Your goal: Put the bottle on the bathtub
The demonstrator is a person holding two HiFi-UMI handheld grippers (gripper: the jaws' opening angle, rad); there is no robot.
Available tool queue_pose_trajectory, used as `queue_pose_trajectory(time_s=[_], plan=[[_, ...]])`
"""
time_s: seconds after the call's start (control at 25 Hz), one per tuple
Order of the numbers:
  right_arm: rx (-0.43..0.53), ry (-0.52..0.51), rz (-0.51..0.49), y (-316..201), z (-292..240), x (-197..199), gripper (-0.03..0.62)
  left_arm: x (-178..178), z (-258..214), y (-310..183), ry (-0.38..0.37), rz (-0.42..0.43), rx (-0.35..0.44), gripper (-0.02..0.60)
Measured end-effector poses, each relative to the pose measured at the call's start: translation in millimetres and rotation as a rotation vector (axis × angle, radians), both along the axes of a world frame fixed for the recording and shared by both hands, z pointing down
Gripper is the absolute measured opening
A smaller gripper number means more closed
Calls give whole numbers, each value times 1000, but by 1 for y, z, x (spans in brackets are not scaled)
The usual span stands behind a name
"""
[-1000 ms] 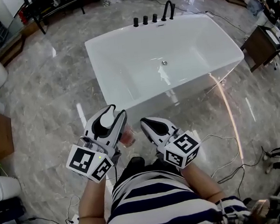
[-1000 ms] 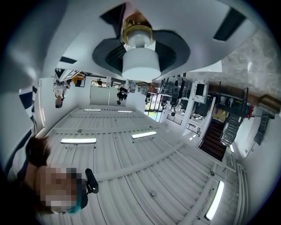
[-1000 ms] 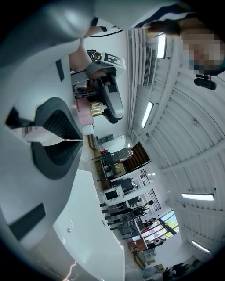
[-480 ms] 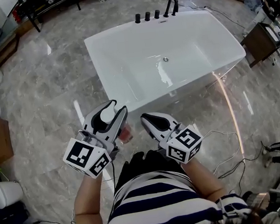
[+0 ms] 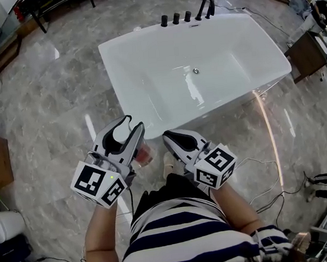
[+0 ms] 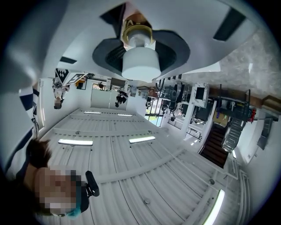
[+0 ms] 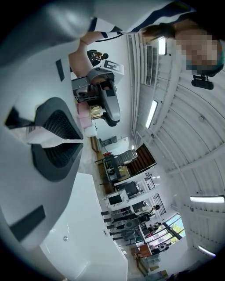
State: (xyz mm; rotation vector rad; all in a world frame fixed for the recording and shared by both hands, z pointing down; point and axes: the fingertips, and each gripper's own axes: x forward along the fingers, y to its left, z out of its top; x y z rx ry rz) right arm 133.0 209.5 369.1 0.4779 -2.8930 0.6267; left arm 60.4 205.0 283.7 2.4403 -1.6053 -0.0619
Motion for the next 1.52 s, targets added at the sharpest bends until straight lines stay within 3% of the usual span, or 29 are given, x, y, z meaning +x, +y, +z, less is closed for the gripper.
queue_pose_trajectory(time_s=[0.6,1.0,1.28,1.52], plan=[[21,-20,-175,-99,4,-45,29,-42,0,-98,-9,-120,-15,141],[-2,-59,-276,-132,15,-70,29,-58,10,-146,-52,-152,-43,141],[-11,-56,-261,-149,17,-74,29,-72,8,-172,-69,-154,-38,141],[-7,-45,-218,-174,22,-88,29,-88,13,-205,-77,-107,-38,140]])
